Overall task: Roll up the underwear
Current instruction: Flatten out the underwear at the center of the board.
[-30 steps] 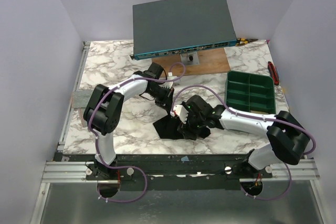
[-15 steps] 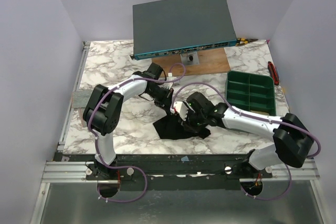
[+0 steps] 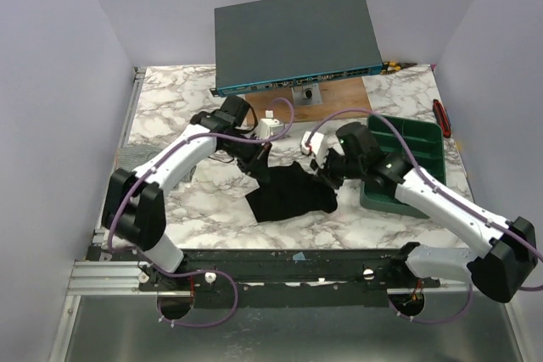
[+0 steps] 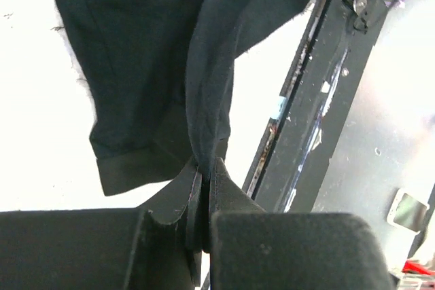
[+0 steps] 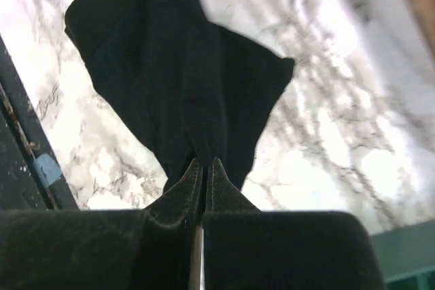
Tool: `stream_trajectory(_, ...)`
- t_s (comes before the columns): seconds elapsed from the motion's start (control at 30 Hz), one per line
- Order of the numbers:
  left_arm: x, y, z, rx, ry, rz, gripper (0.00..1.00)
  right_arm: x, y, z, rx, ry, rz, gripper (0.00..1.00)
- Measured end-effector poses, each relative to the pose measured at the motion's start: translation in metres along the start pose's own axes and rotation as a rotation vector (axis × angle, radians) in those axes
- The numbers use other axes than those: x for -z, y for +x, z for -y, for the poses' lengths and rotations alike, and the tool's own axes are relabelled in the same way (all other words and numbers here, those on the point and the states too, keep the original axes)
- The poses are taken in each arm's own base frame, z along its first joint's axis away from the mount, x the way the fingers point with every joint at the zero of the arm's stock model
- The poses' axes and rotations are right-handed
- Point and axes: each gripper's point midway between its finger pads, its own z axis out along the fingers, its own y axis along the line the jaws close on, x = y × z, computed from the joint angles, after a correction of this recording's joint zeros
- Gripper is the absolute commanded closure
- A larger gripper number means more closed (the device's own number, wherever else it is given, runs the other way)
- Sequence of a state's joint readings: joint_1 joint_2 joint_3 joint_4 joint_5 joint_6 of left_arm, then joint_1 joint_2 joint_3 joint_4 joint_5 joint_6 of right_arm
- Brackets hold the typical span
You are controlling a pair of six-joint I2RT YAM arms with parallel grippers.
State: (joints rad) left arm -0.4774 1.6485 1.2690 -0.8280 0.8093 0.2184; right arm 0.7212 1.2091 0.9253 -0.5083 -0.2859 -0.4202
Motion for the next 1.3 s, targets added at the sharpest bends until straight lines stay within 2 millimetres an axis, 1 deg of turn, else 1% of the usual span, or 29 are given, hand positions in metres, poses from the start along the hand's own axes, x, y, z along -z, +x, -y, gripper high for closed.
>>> stream_trajectory(0.1, 0.024, -0.003, 0.020, -0.075, -0.026, 0.031, 1.00, 0.021, -0.024, 0.017, -0.005, 0.045, 0.065, 0.99)
stream_trajectory(0.17, 0.040, -0.009, 0.032, -0.132, -0.051, 0.058, 1.00, 0.032, -0.041, 0.024, -0.001, 0.060, 0.103, 0.99)
stream_trajectory(0.23, 0.059, -0.019, 0.046, -0.196, -0.079, 0.095, 1.00, 0.045, -0.063, 0.030, 0.009, 0.069, 0.148, 0.99)
stream_trajectory(0.27, 0.065, -0.023, 0.050, -0.215, -0.089, 0.105, 1.00, 0.052, -0.074, 0.032, 0.016, 0.073, 0.171, 0.99)
stream_trajectory(0.4, 0.100, -0.053, 0.069, -0.325, -0.162, 0.173, 1.00, 0.077, -0.114, 0.037, 0.051, 0.080, 0.254, 0.99)
stream_trajectory(0.47, 0.115, -0.065, 0.076, -0.366, -0.194, 0.202, 1.00, 0.087, -0.130, 0.039, 0.069, 0.078, 0.282, 0.99)
stream_trajectory(0.53, 0.126, -0.072, 0.081, -0.394, -0.219, 0.221, 1.00, 0.096, -0.142, 0.039, 0.092, 0.074, 0.305, 0.99)
stream_trajectory(0.6, 0.135, -0.074, 0.087, -0.421, -0.242, 0.236, 1.00, 0.103, -0.147, 0.035, 0.112, 0.057, 0.313, 0.99)
stream_trajectory(0.67, 0.143, -0.071, 0.095, -0.450, -0.252, 0.248, 1.00, 0.108, -0.147, 0.029, 0.129, 0.030, 0.312, 0.99)
stream_trajectory(0.8, 0.150, -0.057, 0.110, -0.511, -0.248, 0.262, 1.00, 0.115, -0.138, 0.010, 0.159, -0.048, 0.296, 0.99)
stream_trajectory(0.9, 0.148, -0.036, 0.130, -0.580, -0.210, 0.263, 1.00, 0.125, -0.134, -0.006, 0.176, -0.113, 0.289, 0.99)
stream_trajectory(1.03, 0.137, -0.007, 0.164, -0.694, -0.123, 0.244, 1.00, 0.144, -0.141, -0.021, 0.204, -0.168, 0.320, 0.99)
stream_trajectory(1.1, 0.134, 0.002, 0.177, -0.733, -0.076, 0.244, 1.00, 0.152, -0.143, -0.026, 0.209, -0.185, 0.334, 0.99)
stream_trajectory(1.2, 0.134, 0.002, 0.183, -0.746, -0.054, 0.254, 1.00, 0.158, -0.146, -0.026, 0.201, -0.183, 0.349, 0.99)
stream_trajectory(1.3, 0.129, -0.003, 0.178, -0.734, -0.050, 0.243, 1.00, 0.154, -0.144, -0.020, 0.160, -0.167, 0.335, 0.99)
